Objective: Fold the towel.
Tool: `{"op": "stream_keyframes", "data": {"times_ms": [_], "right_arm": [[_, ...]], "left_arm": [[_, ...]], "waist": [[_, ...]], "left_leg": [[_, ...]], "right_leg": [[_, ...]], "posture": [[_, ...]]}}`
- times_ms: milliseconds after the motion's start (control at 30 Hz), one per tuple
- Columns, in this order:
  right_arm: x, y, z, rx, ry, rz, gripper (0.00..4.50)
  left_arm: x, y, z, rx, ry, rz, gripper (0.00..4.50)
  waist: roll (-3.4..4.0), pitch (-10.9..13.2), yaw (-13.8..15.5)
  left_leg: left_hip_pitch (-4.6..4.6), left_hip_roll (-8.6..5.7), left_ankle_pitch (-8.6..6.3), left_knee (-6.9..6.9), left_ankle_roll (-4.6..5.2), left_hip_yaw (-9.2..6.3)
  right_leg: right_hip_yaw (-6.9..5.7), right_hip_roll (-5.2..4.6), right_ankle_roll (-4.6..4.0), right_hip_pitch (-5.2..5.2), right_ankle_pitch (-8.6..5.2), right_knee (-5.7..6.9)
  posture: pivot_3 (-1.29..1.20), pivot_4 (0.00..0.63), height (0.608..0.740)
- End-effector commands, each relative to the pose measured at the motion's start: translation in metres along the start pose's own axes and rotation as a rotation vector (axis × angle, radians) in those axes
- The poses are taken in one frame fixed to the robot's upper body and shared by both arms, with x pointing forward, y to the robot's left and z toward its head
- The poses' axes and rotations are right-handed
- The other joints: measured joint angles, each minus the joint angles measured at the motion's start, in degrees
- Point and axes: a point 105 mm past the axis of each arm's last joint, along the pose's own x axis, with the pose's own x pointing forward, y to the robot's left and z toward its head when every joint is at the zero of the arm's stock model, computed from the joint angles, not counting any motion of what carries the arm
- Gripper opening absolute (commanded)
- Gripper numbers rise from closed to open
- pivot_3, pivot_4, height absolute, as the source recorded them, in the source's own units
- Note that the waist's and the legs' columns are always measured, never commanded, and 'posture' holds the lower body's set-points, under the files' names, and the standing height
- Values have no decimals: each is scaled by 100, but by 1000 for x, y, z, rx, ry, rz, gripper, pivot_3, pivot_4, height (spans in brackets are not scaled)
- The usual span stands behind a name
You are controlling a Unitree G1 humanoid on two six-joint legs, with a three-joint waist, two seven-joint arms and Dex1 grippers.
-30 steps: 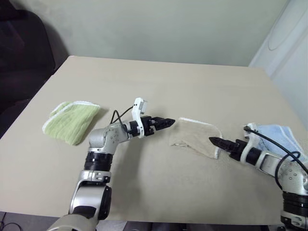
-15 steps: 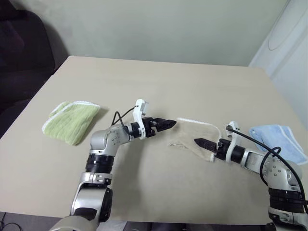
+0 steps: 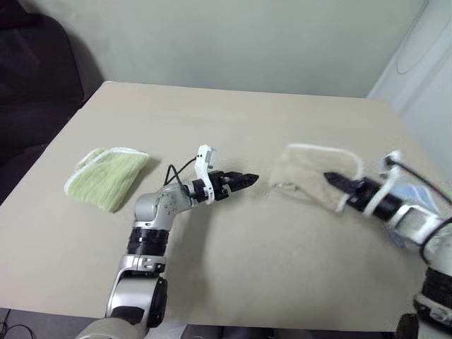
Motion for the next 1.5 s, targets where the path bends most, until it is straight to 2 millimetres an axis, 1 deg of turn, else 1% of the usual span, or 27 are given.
{"op": "stream_keyframes", "data": {"times_ms": [33,67,100,167,267,333,400,567,700,967,1133,1267,1300,1367,1500], "right_arm": [[-32,-9,54,-8,-168,-111,11],[-43,-17,65,9,-204,-163,11],[-52,-24,72,28,-230,-203,11],[-69,-37,81,79,-270,-276,11],[-87,-54,89,151,-337,-358,11],[-98,-74,81,239,-362,-427,11],[-104,-91,65,291,-342,-499,11],[-123,-117,39,377,-345,-614,11],[-132,-129,27,424,-363,-659,11],[-135,-131,18,442,-397,-677,11],[-134,-128,18,430,-403,-672,1598],[-137,-120,23,395,-411,-655,3005],[-139,-119,23,391,-409,-659,3440],[-144,-116,22,386,-409,-658,4079],[-159,-108,16,348,-398,-670,4079]], "left_arm": [[-1,-4,16,25,-70,-12,4500],[-1,-3,15,20,-73,-10,4500],[-1,-3,15,18,-74,-9,4500],[1,-4,13,14,-74,-10,4500],[6,-6,12,0,-77,-23,4500],[11,-9,8,-8,-72,-31,4500],[15,-11,5,-9,-66,-38,4500],[16,-14,5,-14,-75,-46,4500],[13,-12,3,-23,-77,-35,4500],[13,-12,0,-31,-72,-30,4500],[15,-13,2,-28,-72,-33,4500],[16,-13,2,-28,-72,-38,4500],[17,-14,2,-29,-71,-40,4500],[17,-14,0,-32,-70,-43,4500],[17,-14,-1,-38,-71,-47,4500]], "waist": [[0,0,3],[0,0,11],[-1,0,29],[-1,0,49],[-2,1,46],[-2,1,42],[-2,1,44],[6,0,34],[6,1,28],[6,0,23],[7,0,22],[7,0,21],[7,0,22],[6,0,23],[7,0,32]], "left_leg": [[1,1,-1,-1,1,0],[1,0,-3,-1,2,0],[0,-1,-4,-2,1,-1],[-2,-2,-9,-2,-1,-3],[2,1,-20,-2,-1,3],[1,1,-20,-2,1,7],[1,0,-21,-2,3,9],[0,0,-23,-2,17,20],[1,-1,-26,-2,22,25],[0,-2,-30,-1,20,28],[-1,-4,-31,-1,20,32],[-2,-5,-33,-1,17,34],[-2,-4,-33,-1,17,36],[-3,-4,-34,-1,16,36],[-9,-6,-36,-1,12,41]], "right_leg": [[0,0,0,1,-2,0],[1,0,3,0,-4,0],[2,-4,6,0,-6,0],[2,-8,11,1,-10,0],[3,-9,53,1,-36,1],[4,-10,67,0,-43,2],[4,-13,72,0,-42,1],[5,-20,89,0,-42,1],[7,-23,95,1,-44,-1],[7,-28,98,3,-45,-1],[6,-36,99,2,-46,-1],[3,-40,99,3,-46,-1],[1,-42,100,3,-47,-1],[-1,-44,101,4,-48,-1],[-6,-55,112,7,-56,0]], "posture": [[0,150,740],[0,150,740],[0,150,740],[0,150,740],[0,150,740],[0,150,740],[0,150,740],[0,150,740],[0,150,740],[0,150,740],[0,150,740],[0,150,740],[0,150,740],[0,150,740],[0,150,740]]}}
